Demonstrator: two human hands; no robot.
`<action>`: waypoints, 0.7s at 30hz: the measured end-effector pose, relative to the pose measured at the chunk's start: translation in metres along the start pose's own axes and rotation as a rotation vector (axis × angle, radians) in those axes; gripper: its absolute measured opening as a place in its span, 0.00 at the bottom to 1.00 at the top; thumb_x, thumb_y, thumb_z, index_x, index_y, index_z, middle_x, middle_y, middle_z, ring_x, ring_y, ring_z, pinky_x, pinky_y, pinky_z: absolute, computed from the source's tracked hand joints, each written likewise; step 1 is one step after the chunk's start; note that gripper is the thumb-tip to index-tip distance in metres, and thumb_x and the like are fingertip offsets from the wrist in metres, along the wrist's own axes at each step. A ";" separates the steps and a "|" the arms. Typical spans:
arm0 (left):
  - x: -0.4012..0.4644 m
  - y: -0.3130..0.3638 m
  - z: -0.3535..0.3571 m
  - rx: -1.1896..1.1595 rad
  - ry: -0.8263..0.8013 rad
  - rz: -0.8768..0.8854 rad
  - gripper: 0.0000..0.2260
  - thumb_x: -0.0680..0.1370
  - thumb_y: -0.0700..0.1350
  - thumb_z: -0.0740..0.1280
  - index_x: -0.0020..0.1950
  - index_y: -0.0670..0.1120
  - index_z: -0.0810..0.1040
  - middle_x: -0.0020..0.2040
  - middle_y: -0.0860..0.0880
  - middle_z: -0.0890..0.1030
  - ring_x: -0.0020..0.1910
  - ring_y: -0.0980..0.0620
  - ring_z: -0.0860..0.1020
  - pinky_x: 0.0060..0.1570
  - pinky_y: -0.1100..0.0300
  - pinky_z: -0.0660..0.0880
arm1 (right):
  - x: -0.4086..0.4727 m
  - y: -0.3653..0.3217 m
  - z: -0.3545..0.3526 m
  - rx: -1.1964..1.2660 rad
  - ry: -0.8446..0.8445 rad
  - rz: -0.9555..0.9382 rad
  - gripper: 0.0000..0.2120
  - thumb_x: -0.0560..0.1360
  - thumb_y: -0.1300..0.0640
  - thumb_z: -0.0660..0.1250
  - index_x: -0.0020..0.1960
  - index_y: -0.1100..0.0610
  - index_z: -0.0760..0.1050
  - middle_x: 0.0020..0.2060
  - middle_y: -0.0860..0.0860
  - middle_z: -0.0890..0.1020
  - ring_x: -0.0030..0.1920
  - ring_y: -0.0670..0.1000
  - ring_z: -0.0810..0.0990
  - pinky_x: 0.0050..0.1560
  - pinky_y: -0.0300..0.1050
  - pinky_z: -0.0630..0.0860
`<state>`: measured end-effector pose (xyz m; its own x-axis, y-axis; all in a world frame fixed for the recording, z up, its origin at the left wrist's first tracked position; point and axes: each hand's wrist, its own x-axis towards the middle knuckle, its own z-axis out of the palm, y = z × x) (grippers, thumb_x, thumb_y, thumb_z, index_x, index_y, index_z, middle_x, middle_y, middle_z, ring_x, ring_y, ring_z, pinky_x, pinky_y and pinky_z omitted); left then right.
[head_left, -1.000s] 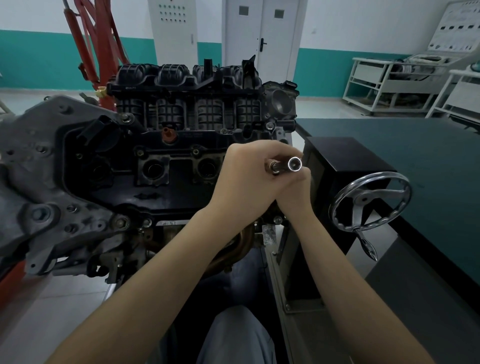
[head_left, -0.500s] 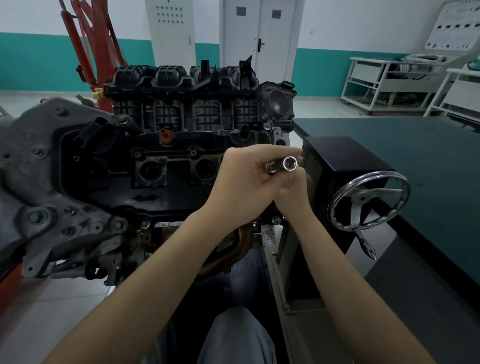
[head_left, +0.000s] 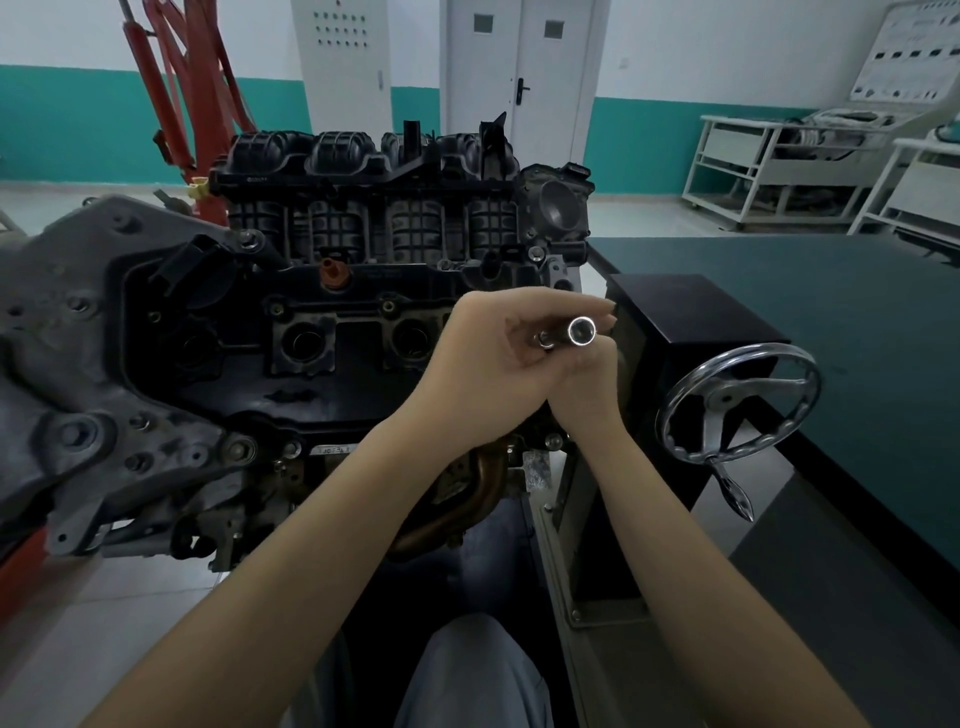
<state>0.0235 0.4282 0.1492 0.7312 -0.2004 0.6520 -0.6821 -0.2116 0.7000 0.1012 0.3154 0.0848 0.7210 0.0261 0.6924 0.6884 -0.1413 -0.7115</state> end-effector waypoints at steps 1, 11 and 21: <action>0.001 0.000 0.000 0.033 -0.008 0.007 0.16 0.71 0.30 0.73 0.57 0.39 0.81 0.50 0.45 0.84 0.52 0.52 0.82 0.57 0.56 0.78 | -0.001 -0.001 0.001 0.015 0.001 -0.006 0.17 0.69 0.67 0.67 0.37 0.43 0.73 0.32 0.28 0.79 0.36 0.29 0.77 0.37 0.22 0.70; -0.002 -0.003 -0.001 -0.026 0.017 -0.001 0.15 0.72 0.29 0.71 0.57 0.38 0.81 0.49 0.44 0.84 0.52 0.51 0.83 0.56 0.53 0.79 | 0.000 0.000 0.000 -0.001 -0.017 0.004 0.14 0.71 0.65 0.67 0.40 0.44 0.76 0.34 0.34 0.81 0.40 0.33 0.80 0.40 0.26 0.73; -0.002 -0.004 0.002 0.095 0.077 0.002 0.12 0.73 0.32 0.72 0.55 0.41 0.82 0.49 0.47 0.84 0.52 0.56 0.82 0.56 0.58 0.78 | 0.000 0.000 -0.001 0.088 -0.049 0.018 0.10 0.70 0.65 0.66 0.41 0.50 0.78 0.37 0.40 0.82 0.42 0.39 0.81 0.43 0.35 0.75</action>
<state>0.0249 0.4270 0.1446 0.7256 -0.1278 0.6762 -0.6779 -0.3014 0.6705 0.1017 0.3145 0.0847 0.7348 0.0730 0.6744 0.6781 -0.0543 -0.7329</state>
